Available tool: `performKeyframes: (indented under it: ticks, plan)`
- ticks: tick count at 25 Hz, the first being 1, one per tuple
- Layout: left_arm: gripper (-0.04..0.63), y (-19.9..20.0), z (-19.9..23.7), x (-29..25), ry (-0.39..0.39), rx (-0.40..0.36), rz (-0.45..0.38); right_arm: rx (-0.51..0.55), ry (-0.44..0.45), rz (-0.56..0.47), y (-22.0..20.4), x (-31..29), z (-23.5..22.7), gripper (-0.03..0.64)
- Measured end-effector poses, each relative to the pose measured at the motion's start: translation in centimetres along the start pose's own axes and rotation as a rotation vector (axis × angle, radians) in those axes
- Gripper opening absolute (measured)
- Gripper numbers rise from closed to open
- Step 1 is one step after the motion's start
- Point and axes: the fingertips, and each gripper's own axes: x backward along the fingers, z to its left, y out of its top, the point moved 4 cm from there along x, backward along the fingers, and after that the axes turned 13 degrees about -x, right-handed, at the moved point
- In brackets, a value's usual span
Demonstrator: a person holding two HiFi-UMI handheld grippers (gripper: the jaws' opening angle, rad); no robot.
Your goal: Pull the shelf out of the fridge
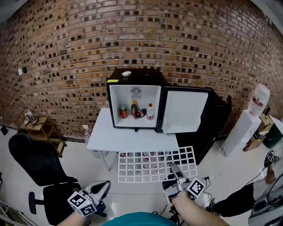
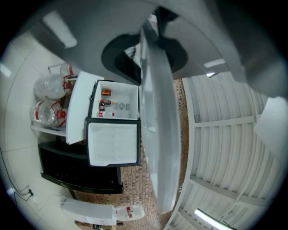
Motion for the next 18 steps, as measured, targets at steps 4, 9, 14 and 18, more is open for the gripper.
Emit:
performKeyframes:
  ticks: [4, 9, 14, 18]
  plan:
    - [0.0, 0.1, 0.8, 1.1, -0.031, -0.015, 0.014, -0.007, 0.012, -0.021, -1.3, -0.2, 0.0, 0.028]
    - [0.0, 0.3, 2.2, 2.1, -0.032, -0.015, 0.009, 0.003, 0.019, -0.025, -2.6, -1.0, 0.1, 0.029]
    - [0.0, 0.1, 2.9, 2.5, -0.024, -0.012, 0.002, 0.012, 0.019, -0.023, -2.9, -1.3, 0.0, 0.029]
    - [0.0, 0.4, 2.9, 2.2, -0.023, -0.018, -0.001, 0.021, 0.016, -0.016, -2.9, -1.5, -0.2, 0.029]
